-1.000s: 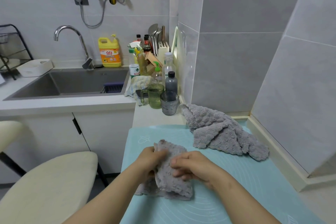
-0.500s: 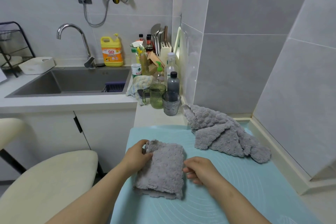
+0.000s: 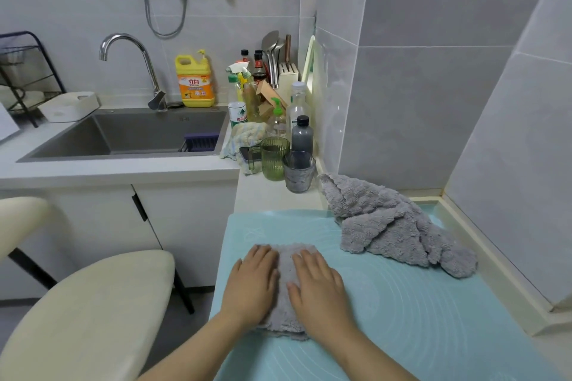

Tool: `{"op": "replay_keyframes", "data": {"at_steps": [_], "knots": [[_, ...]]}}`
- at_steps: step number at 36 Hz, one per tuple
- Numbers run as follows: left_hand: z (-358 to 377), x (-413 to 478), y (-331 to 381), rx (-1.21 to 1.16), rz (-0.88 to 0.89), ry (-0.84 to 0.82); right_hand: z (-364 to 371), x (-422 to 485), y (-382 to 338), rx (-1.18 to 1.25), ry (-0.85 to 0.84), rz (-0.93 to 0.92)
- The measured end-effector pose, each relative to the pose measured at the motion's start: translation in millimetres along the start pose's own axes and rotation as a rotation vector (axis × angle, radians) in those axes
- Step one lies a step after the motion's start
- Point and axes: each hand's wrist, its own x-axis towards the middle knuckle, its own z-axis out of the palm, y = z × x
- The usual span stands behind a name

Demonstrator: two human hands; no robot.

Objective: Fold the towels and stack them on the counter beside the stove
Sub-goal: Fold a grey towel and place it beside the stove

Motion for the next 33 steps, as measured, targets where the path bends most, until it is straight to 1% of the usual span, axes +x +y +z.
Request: {"op": "replay_keyframes", "data": {"at_steps": [1, 2, 4, 6, 9, 14, 15, 17, 19, 21, 25, 26, 29, 33], "knots": [[3.8, 1.6, -3.4, 0.044, -0.031, -0.064, 5.2, 1.0, 0.2, -0.016, -0.079, 0.017], [6.6, 2.8, -5.6, 0.066, -0.055, -0.109, 12.0, 3.6, 3.2, -0.019, -0.116, -0.018], [11.3, 2.0, -8.7, 0.093, -0.082, -0.156, 23.3, 3.4, 9.7, 0.025, -0.196, -0.010], [15.8, 2.7, -12.3, 0.104, -0.087, -0.167, 30.0, 4.7, 11.6, 0.001, -0.189, 0.001], [20.9, 3.8, -15.5, 0.095, -0.067, -0.129, 37.5, 7.2, 10.2, -0.038, -0.203, 0.015], [23.8, 5.1, -18.1, 0.130, -0.076, -0.100, 39.4, 9.6, 9.3, -0.002, -0.231, 0.028], [22.6, 4.8, -14.9, 0.166, -0.072, -0.068, 39.3, 9.6, 9.9, -0.006, -0.243, 0.030], [19.2, 2.7, -8.4, 0.220, -0.084, 0.047, 38.6, 10.7, 10.2, -0.003, -0.259, 0.039], [20.2, 2.2, -5.6, 0.292, -0.123, 0.082, 38.2, 12.3, 10.5, -0.013, -0.281, 0.046], [11.6, -1.9, 2.1, 0.236, -0.195, 0.080, 35.0, 11.5, 10.9, -0.005, -0.288, 0.046], [10.9, -8.6, 2.6, 0.189, -0.255, 0.036, 33.3, 7.0, 14.0, 0.036, -0.270, 0.043], [11.8, -9.2, 2.1, 0.148, -0.283, 0.010, 33.9, 5.5, 13.9, 0.042, -0.251, 0.051], [4.9, -11.5, 1.9, -0.086, -0.399, 0.006, 33.8, 0.1, 9.5, 0.064, -0.198, 0.103], [-3.6, -11.6, -2.4, -0.288, -0.530, -0.094, 33.2, -9.7, 3.1, 0.105, -0.111, 0.198]]}}
